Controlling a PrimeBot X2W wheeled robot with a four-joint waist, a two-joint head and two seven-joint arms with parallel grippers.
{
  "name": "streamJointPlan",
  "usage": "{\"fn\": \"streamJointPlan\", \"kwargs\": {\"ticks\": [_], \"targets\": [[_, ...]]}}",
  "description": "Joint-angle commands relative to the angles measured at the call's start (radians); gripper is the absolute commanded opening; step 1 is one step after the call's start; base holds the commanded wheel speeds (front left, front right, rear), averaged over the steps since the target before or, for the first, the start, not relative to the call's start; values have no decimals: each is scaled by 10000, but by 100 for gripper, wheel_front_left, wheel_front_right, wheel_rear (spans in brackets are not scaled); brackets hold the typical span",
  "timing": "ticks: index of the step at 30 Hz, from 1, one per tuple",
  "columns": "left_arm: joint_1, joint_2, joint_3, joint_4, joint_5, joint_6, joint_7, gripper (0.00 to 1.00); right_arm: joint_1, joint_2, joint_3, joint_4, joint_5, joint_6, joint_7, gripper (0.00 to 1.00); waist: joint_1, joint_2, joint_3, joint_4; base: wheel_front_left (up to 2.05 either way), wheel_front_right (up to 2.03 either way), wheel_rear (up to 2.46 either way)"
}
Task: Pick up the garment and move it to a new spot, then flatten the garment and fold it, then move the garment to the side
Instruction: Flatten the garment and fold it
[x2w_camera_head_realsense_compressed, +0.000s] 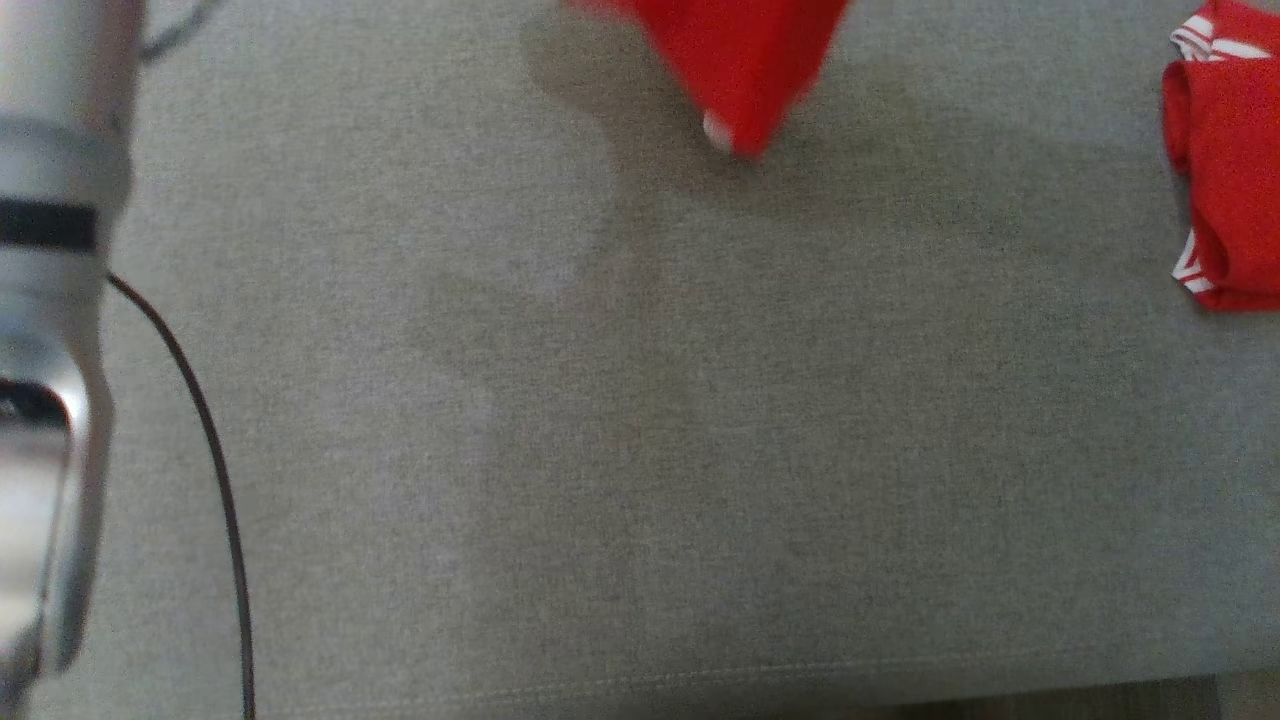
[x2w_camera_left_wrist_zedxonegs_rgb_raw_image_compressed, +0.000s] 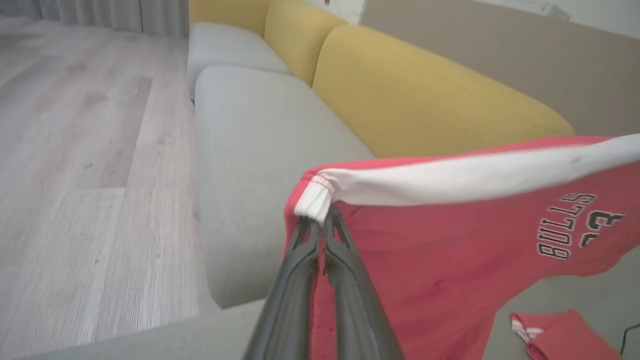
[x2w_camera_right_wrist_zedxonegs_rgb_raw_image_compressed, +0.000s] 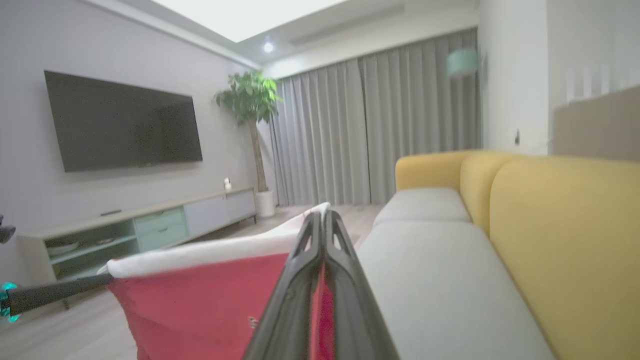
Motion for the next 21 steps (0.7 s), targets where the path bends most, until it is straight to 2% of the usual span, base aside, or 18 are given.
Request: {"fn": "streamJointPlan", "kwargs": {"ticks": [1,6,10,15,21], "targets": [[-819,387,339,-203,104,-37,-202,0,-534,-123,-85,-161,-25,67,-243,0,-3,0,51,-46,0,0,0],[-1748,283,275,614,96,-138,-782,0,-1628,-266,360,195,115,67,-829,0,-3,0,132,-114,0,0,0],[-1494,218,-169,978,-244,-196,-421,0,-1365,-682,1294,146,292,67,-672,0,-3,0,140,-47,0,0,0],[289,521,-1609,62,-1268,-203,458,0,167,-1519,2623,-286,754,67,-307,0,-3,0,-150,71,0,0,0],[2917,1614,-3170,-1904,-2908,-205,1333,0,2305,-2513,3921,-1312,1589,67,346,0,-3,0,-983,69,0,0,0]]}}
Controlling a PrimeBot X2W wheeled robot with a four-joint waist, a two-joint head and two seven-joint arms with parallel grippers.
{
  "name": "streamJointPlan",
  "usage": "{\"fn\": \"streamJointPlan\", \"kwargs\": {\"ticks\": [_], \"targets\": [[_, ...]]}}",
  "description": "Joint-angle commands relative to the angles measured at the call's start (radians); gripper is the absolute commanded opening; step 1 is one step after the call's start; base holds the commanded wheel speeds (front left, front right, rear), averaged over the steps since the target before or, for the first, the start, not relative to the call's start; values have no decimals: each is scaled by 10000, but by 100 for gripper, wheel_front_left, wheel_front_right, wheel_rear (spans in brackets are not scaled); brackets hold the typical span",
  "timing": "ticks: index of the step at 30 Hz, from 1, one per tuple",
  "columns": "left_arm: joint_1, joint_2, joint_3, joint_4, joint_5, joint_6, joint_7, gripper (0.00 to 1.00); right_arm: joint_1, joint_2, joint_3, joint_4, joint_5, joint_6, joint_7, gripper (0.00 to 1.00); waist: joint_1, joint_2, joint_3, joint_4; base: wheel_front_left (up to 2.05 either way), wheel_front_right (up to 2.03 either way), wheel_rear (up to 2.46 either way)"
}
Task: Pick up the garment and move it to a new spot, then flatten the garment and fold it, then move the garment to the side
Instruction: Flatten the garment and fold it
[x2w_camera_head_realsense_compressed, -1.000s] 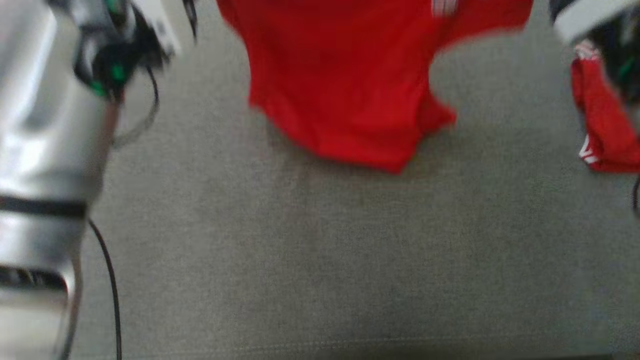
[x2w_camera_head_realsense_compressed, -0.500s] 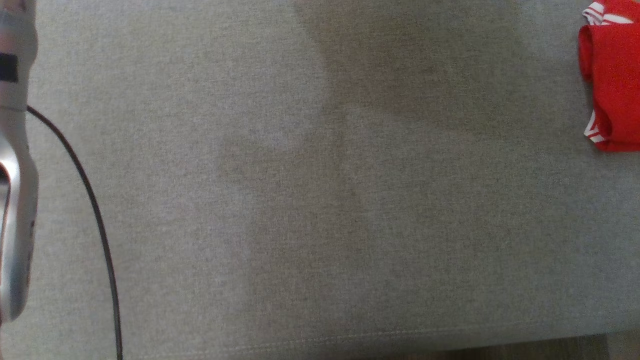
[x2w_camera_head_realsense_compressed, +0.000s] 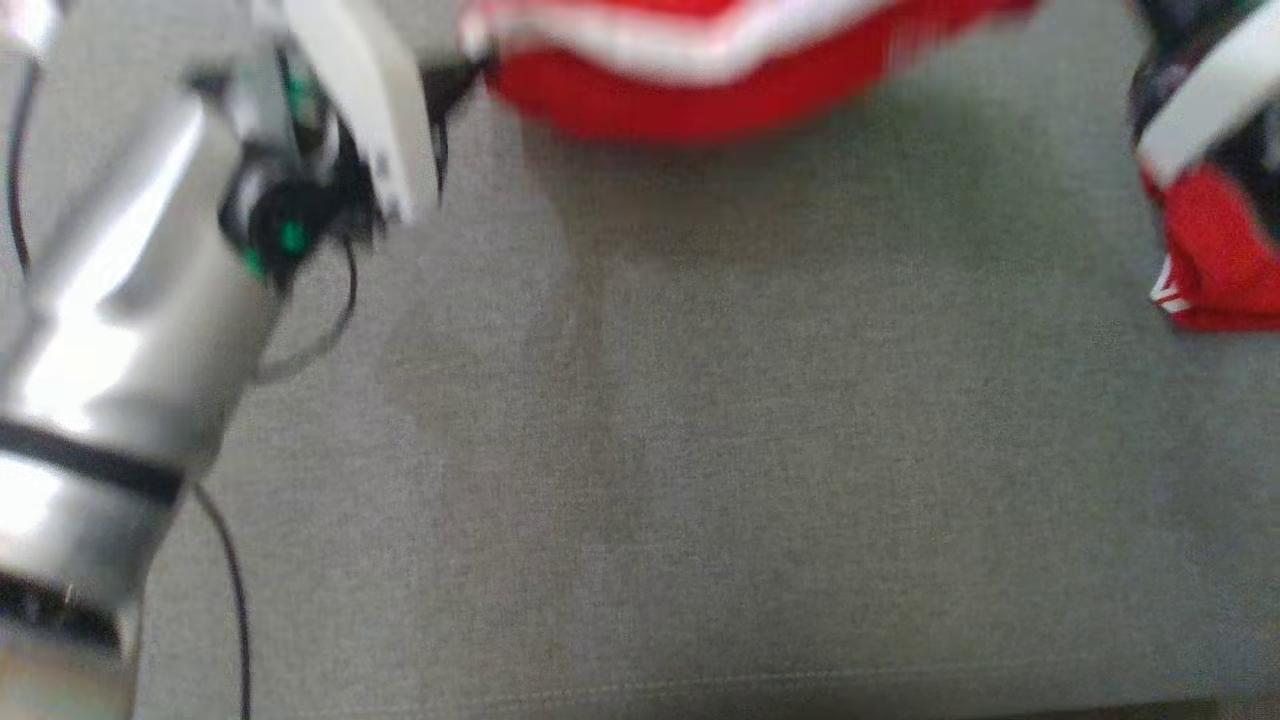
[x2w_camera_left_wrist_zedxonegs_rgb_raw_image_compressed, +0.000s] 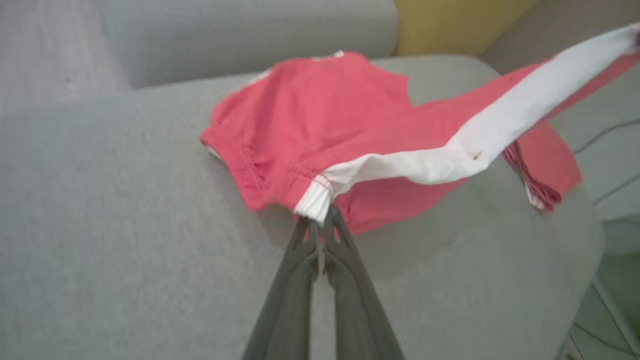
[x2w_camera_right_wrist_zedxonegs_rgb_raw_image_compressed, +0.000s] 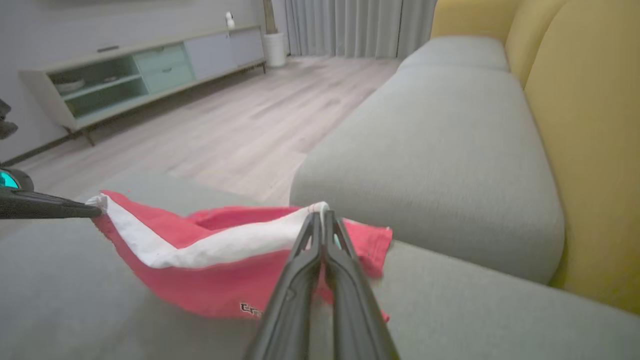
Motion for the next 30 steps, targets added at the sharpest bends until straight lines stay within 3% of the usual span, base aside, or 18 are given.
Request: {"fn": "streamJointPlan", "kwargs": {"ticks": [1,9,19,25,30], "targets": [[88,825,-56,-960,-450,2,205,0,511,-514,215,-479,236,67,228,0,0,0,-594,-21,0,0,0],[2537,2428,-1727,-3897,-2386,1,1608,0,2711,-1922,1318,-1745,1167,67,1932,0,0,0,-2045,-35,0,0,0],[4375,4018,-2649,-6166,-4012,1,2863,0,4906,-3826,1593,-3824,1879,67,4097,0,0,0,-2952,53,0,0,0],[4456,4207,-2472,-6399,-4350,2,2846,0,4963,-4148,1082,-4497,1954,67,4293,0,0,0,-2805,246,0,0,0],[3822,4002,-2080,-5997,-4587,76,2942,0,4410,-3776,365,-4310,1956,67,4374,0,0,0,-2149,645,0,0,0]]}}
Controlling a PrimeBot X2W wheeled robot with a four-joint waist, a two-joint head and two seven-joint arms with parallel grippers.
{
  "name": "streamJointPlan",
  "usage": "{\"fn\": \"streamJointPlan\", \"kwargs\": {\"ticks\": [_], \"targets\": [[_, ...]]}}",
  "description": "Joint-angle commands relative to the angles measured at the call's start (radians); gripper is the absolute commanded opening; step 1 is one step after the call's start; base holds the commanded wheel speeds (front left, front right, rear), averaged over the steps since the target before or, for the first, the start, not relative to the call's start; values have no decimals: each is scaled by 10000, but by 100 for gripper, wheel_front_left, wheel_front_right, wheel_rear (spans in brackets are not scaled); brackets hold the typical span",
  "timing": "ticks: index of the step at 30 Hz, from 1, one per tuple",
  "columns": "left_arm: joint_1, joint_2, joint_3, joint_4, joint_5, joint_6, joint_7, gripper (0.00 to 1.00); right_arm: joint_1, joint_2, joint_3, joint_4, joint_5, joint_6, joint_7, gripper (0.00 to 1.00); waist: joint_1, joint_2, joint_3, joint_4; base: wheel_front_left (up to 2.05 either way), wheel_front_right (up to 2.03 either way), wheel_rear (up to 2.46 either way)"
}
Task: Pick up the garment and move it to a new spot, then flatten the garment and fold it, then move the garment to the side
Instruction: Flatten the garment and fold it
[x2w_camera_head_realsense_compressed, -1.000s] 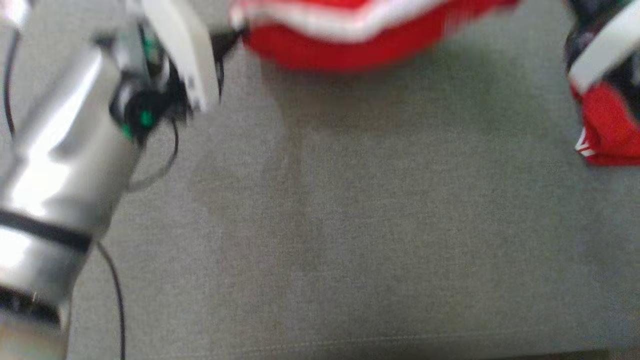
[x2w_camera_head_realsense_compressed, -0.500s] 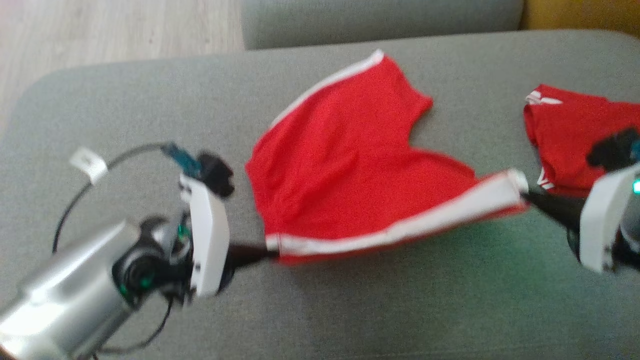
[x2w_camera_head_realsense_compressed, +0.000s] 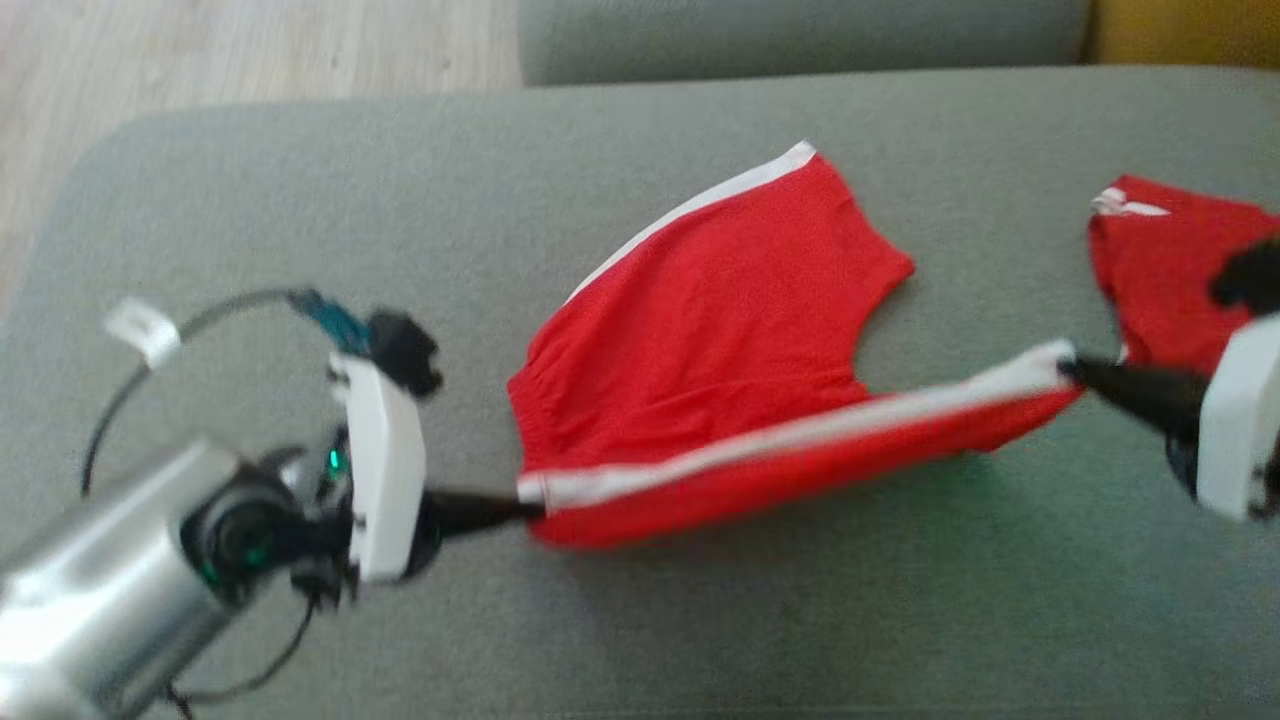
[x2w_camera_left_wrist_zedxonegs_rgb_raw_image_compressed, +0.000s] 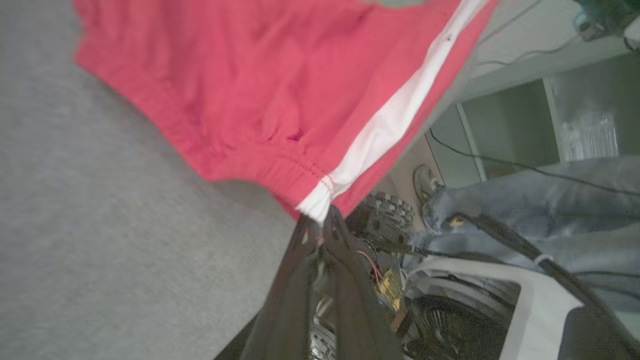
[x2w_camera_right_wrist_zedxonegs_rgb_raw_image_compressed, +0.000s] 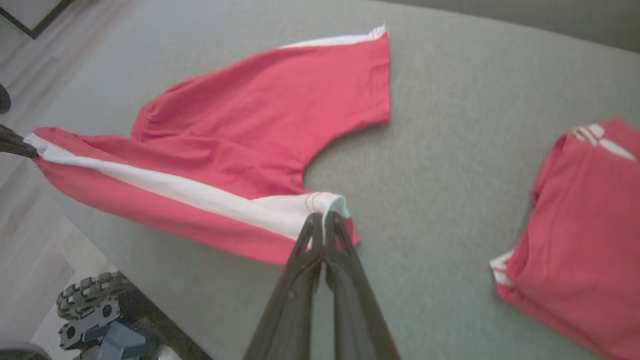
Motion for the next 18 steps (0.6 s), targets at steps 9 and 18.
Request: {"fn": "streamJointPlan", "kwargs": {"ticks": [9,18], "targets": [[-2188,-592,1274,1151,-276,-3,9,0,-1596,867,-870,1262,-82,67,295,0,1,-1,1652,1050,0,0,0],[-3171,-1365,1639,2033,-210,-43,-365,0,-3377,1441,-894,2467,-391,67,383,0,1,-1,2929,1734,0,0,0]]}}
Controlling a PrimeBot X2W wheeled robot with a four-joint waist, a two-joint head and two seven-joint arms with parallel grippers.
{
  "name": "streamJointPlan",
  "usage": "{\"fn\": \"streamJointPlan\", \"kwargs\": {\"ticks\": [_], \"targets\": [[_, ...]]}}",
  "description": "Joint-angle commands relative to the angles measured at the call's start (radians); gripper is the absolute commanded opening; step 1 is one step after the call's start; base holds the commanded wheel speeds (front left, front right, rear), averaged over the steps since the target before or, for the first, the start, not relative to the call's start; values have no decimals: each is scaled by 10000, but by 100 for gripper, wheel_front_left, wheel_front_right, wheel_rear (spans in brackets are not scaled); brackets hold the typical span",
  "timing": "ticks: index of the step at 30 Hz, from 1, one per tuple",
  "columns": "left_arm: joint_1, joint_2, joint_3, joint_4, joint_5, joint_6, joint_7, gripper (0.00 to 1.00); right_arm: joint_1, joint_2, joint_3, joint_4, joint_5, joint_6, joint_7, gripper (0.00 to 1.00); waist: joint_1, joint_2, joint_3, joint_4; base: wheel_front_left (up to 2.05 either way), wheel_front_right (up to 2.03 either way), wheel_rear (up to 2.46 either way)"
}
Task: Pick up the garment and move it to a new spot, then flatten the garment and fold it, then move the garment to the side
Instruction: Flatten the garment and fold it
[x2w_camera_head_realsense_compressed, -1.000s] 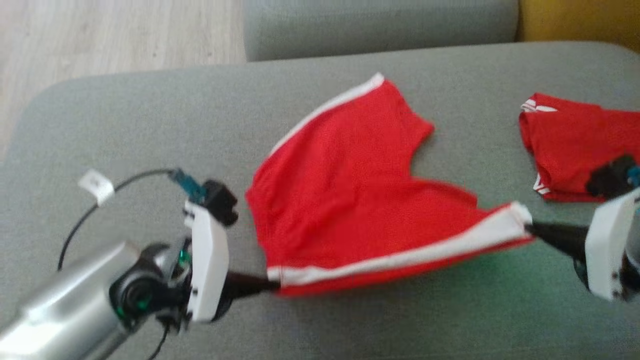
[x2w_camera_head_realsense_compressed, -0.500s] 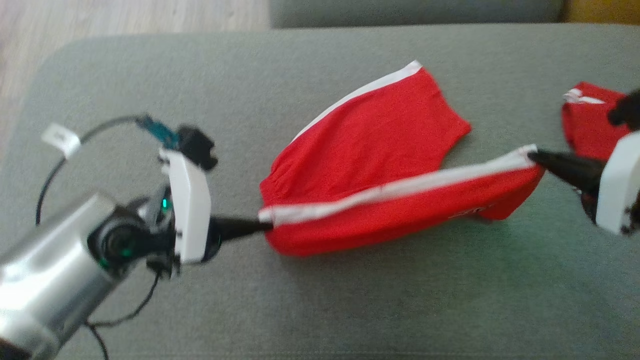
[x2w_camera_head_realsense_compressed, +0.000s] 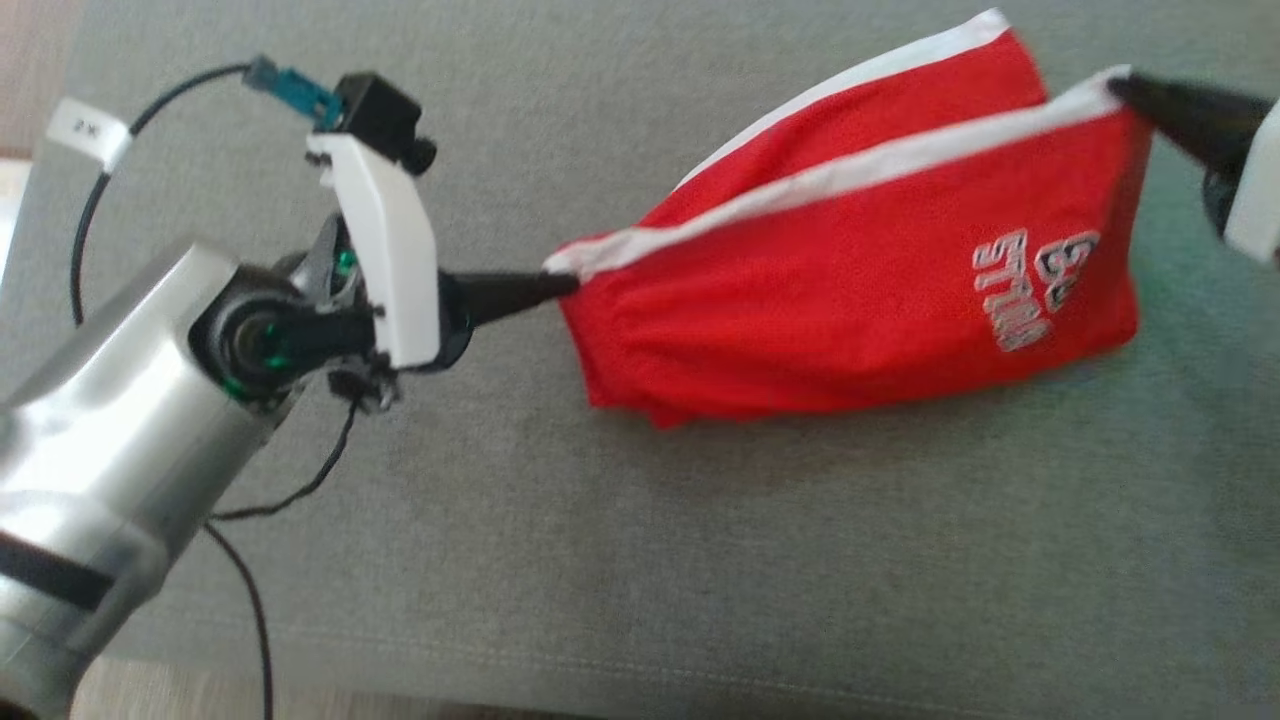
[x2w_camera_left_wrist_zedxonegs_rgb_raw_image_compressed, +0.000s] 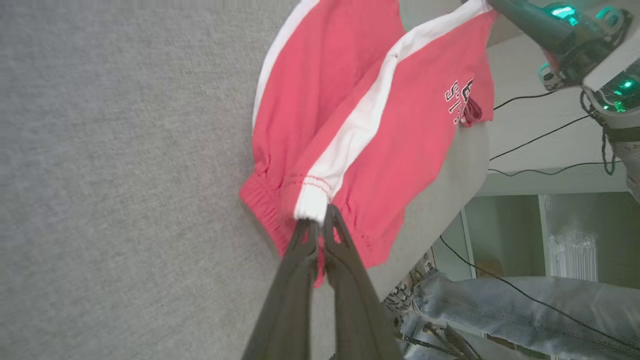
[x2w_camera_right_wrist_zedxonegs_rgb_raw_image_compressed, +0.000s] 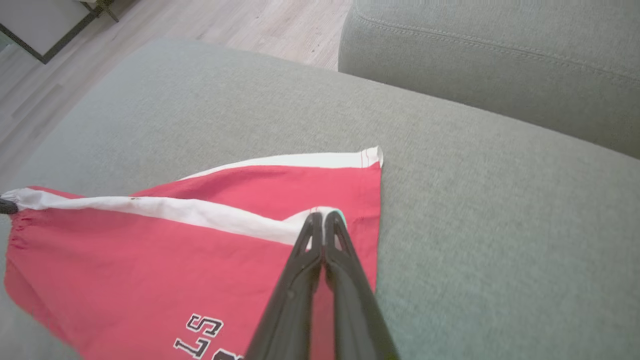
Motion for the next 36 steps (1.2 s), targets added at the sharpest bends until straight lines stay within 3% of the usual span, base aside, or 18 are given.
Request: {"fn": "streamJointPlan", "kwargs": {"ticks": [1,13,22,23,24,25,32,36], "targets": [[-705,259,587,-113,75,-50,-143,0,-181,-173,-151,9,-109,67,-47,0,0,0,499,393,0,0,0],[-1461,-449,657,548,320,-64,-587,0,-1810,271,514,1302,-405,67,-766,0,0,0,1638,915,0,0,0],[-1652,-499,571,732,360,-66,-645,0,-2364,603,1158,1973,-290,67,-1642,0,0,0,1786,882,0,0,0],[-1649,-484,543,783,381,-66,-643,3,-2370,649,1219,2116,-277,67,-1730,5,0,0,1758,855,0,0,0],[-1639,-470,516,853,413,-66,-662,58,-2362,718,1255,2287,-244,67,-1860,40,0,0,1711,828,0,0,0],[-1626,-459,487,935,445,-66,-679,100,-2332,805,1287,2438,-177,67,-1975,100,0,0,1657,804,0,0,0],[-1396,-234,215,1039,888,-66,-1158,100,-1843,1419,1393,2807,142,67,-4051,100,0,0,911,639,0,0,0],[-1186,79,180,810,1587,-66,-2277,100,-1336,1547,1437,2917,375,67,-5272,100,0,0,360,556,0,0,0]]}}
